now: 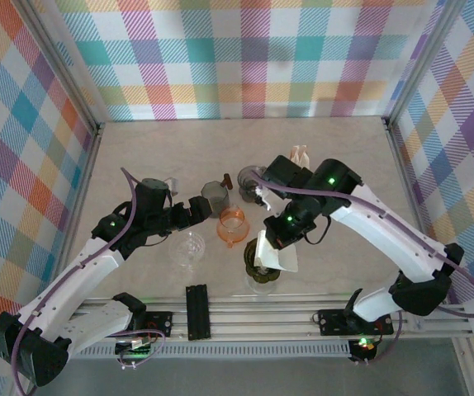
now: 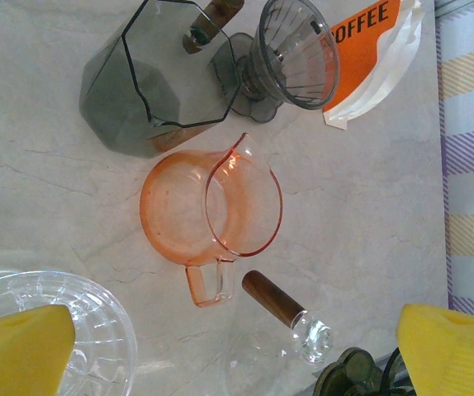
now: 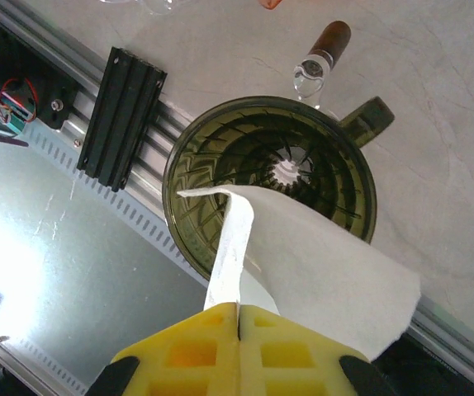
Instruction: Place the coffee filter in the dripper
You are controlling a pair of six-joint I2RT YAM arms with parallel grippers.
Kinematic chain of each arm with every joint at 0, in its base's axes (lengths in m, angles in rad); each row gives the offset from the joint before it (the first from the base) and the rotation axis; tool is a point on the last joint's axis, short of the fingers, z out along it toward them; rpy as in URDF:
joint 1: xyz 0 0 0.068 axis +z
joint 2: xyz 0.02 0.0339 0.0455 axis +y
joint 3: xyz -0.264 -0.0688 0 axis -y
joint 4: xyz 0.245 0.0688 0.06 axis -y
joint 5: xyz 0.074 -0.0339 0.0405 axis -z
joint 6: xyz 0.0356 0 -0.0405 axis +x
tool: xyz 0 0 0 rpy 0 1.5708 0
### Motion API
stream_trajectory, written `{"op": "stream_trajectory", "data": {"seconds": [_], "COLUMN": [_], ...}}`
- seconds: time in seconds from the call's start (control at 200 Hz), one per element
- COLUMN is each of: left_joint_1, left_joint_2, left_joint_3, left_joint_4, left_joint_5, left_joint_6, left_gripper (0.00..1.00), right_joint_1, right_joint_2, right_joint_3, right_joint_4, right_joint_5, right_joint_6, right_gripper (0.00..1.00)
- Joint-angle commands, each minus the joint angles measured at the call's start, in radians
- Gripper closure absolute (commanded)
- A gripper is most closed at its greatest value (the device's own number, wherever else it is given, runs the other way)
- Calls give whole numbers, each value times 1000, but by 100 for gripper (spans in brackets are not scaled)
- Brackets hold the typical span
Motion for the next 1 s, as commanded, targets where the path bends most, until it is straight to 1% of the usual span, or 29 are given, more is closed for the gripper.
{"op": "stream_trajectory", "data": {"seconds": [0.0,0.265,0.445,0.645,0.785,0.895,0.995], "left_joint_1": [-9,-9,-9,-9,-9,-12,-24], "left_joint_2": [-2,-5,-6,-4,-5,-4,-5], "left_joint_3": [18,10,2,2,3,5,17], "left_joint_4": [-9,0,12,15,15,22,17], "left_joint_5": [24,35,45,53,53,69,73], "left_joint_6": [24,20,9,4,2,0,-1], "left_gripper": [0,0,0,0,0,0,0], "right_joint_1": [14,36,42,42,44,43,43], "right_joint_2": [17,38,32,21,10,-3,-25], "right_joint_3": [3,-86,-177,-227,-252,-275,-277], "right_joint_4": [27,129,194,236,253,269,282], "right_joint_5": [-22,-17,-10,-8,-1,1,-1], "right_joint_6": [-19,-22,-14,-9,-5,3,8], "right_gripper": [100,100,100,93,91,87,81]}}
